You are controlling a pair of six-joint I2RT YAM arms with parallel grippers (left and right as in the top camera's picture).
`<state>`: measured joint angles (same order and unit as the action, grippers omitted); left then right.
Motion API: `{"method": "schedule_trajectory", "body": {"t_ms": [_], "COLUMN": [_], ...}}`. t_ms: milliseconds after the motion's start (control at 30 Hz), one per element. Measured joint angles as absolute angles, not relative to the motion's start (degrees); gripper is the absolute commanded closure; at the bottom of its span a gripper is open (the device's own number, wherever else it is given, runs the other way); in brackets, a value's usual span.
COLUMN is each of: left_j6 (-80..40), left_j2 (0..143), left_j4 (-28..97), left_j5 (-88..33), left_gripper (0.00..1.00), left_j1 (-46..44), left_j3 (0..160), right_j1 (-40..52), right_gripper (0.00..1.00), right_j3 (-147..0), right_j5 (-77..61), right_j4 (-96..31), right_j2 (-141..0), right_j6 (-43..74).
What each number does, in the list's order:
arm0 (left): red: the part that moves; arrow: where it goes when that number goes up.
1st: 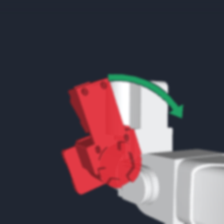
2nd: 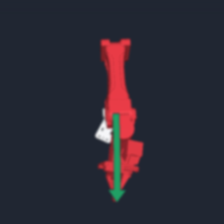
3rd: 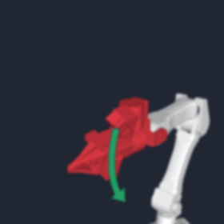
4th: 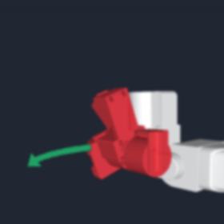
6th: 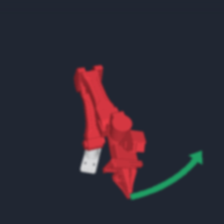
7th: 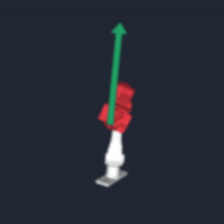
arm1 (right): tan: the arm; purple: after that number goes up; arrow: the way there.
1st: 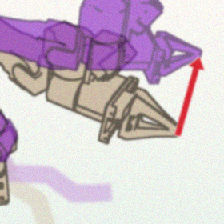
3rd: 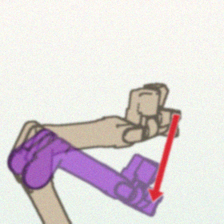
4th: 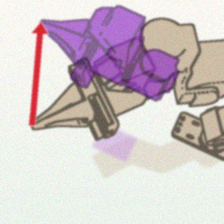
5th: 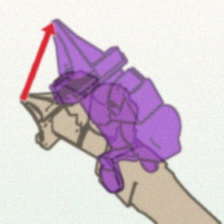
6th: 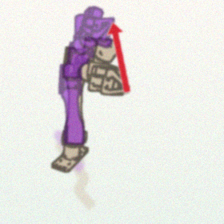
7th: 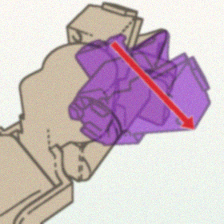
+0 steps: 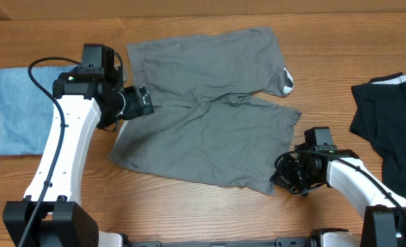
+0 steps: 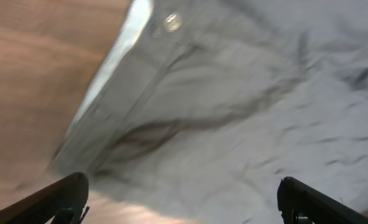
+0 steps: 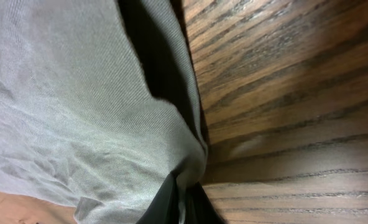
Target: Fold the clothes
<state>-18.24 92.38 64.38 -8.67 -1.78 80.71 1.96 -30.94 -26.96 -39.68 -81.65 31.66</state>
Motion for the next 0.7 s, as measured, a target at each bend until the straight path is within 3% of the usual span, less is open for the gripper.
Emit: {"method": "schedule_trajectory", "body": {"t_ms": [233,700], "left_j6": [-18.24,-18.24], "left_j2": [92.38,92.38], "left_j4": [68.77,58.02], "left_j5": [-5.72,-10.11], "left_gripper": [0.00,0.00], "left_j1": [0.08,8.86], "left_j3": [78.43,60.18], "right_j1": [1.96,1.98], "right_gripper": [0.96,0.96], "right_j3": [-30.94,-30.94], "right_j5": [-26.96,-26.96], "right_j4": [-39.68,-39.64], "right_j2": [-81.65,-81.65], "right_j6": [31.51,31.46]}}
